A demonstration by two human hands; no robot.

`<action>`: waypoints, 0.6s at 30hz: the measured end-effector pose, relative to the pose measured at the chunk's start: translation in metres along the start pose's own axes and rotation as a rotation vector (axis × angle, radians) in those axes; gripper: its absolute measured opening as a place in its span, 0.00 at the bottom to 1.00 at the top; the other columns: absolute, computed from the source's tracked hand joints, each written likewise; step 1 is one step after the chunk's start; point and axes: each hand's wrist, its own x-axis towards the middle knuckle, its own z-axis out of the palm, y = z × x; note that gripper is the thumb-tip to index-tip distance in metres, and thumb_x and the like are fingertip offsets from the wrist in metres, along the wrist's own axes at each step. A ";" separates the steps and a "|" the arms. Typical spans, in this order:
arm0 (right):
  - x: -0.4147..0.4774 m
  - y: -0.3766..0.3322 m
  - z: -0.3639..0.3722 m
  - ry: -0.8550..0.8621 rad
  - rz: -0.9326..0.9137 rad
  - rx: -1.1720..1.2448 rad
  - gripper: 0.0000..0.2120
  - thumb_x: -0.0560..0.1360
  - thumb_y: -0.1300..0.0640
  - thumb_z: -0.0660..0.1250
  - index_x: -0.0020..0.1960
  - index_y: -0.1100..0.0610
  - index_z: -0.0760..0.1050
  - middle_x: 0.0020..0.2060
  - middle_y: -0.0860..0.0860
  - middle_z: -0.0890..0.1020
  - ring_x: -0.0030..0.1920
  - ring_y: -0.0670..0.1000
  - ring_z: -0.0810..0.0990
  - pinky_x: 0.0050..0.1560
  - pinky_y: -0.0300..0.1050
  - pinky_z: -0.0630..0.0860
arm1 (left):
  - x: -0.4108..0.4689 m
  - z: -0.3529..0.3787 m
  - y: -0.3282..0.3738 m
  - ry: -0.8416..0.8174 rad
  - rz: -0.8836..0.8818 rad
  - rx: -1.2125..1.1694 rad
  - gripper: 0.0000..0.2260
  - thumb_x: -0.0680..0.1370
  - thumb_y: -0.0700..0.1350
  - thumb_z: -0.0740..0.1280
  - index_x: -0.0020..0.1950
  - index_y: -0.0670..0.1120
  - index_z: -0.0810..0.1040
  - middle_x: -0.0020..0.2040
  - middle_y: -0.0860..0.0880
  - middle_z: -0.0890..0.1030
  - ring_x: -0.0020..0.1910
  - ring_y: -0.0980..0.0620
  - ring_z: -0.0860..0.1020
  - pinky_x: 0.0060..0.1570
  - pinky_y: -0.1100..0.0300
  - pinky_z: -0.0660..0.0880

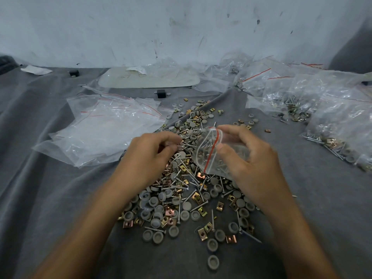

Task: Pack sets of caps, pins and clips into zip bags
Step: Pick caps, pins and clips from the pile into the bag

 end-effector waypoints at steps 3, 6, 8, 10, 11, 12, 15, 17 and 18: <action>0.000 0.000 0.000 -0.020 0.002 -0.012 0.15 0.78 0.49 0.68 0.64 0.45 0.79 0.51 0.35 0.83 0.56 0.35 0.80 0.57 0.41 0.78 | -0.004 0.003 0.010 0.011 0.103 -0.237 0.12 0.82 0.40 0.66 0.57 0.59 0.79 0.46 0.63 0.83 0.50 0.58 0.82 0.49 0.55 0.80; 0.000 0.000 0.000 -0.024 0.000 -0.017 0.14 0.78 0.52 0.70 0.64 0.45 0.80 0.52 0.36 0.83 0.57 0.36 0.80 0.58 0.40 0.78 | -0.008 0.008 0.024 -0.013 0.184 -0.339 0.11 0.81 0.42 0.69 0.57 0.59 0.79 0.49 0.60 0.85 0.48 0.55 0.83 0.47 0.53 0.80; 0.000 -0.001 0.000 -0.023 0.001 -0.015 0.14 0.78 0.53 0.70 0.63 0.46 0.80 0.52 0.37 0.83 0.57 0.36 0.80 0.59 0.41 0.78 | -0.010 0.011 0.029 -0.040 0.179 -0.339 0.10 0.78 0.48 0.72 0.57 0.60 0.78 0.47 0.61 0.85 0.41 0.59 0.82 0.41 0.58 0.77; 0.000 -0.002 0.000 -0.009 0.003 -0.001 0.13 0.78 0.53 0.70 0.63 0.46 0.80 0.51 0.37 0.84 0.57 0.37 0.80 0.59 0.45 0.79 | -0.009 0.011 0.028 -0.012 0.167 -0.282 0.10 0.77 0.53 0.72 0.57 0.61 0.77 0.46 0.63 0.84 0.38 0.61 0.80 0.38 0.62 0.76; 0.000 -0.002 0.000 0.007 0.002 0.006 0.13 0.78 0.53 0.70 0.62 0.46 0.80 0.51 0.36 0.84 0.57 0.37 0.81 0.59 0.47 0.80 | -0.008 0.010 0.026 0.016 0.158 -0.236 0.09 0.77 0.54 0.72 0.55 0.61 0.77 0.46 0.64 0.83 0.39 0.61 0.79 0.38 0.63 0.76; 0.000 -0.003 0.000 0.025 0.002 0.011 0.13 0.78 0.52 0.70 0.62 0.46 0.80 0.51 0.36 0.84 0.56 0.38 0.81 0.59 0.49 0.80 | -0.007 0.008 0.024 0.033 0.147 -0.179 0.07 0.77 0.54 0.72 0.53 0.61 0.78 0.45 0.64 0.82 0.40 0.61 0.78 0.38 0.63 0.74; 0.000 -0.004 -0.001 0.072 0.006 0.017 0.14 0.77 0.51 0.69 0.62 0.45 0.80 0.52 0.36 0.83 0.57 0.38 0.81 0.58 0.53 0.80 | -0.007 0.006 0.017 -0.083 0.155 0.080 0.02 0.79 0.53 0.70 0.48 0.59 0.78 0.42 0.62 0.80 0.42 0.63 0.76 0.42 0.61 0.73; 0.000 -0.003 -0.001 0.079 0.006 0.020 0.13 0.78 0.52 0.70 0.62 0.45 0.80 0.52 0.36 0.83 0.57 0.37 0.80 0.59 0.52 0.80 | -0.011 0.010 0.016 -0.213 0.203 0.235 0.03 0.78 0.54 0.70 0.50 0.59 0.78 0.45 0.63 0.78 0.49 0.63 0.73 0.51 0.58 0.71; 0.001 -0.003 -0.001 0.078 0.004 0.021 0.13 0.78 0.53 0.70 0.62 0.45 0.80 0.52 0.36 0.83 0.57 0.37 0.80 0.59 0.52 0.80 | -0.012 0.013 0.015 -0.261 0.220 0.296 0.05 0.78 0.55 0.69 0.53 0.59 0.78 0.48 0.62 0.77 0.52 0.61 0.72 0.54 0.58 0.70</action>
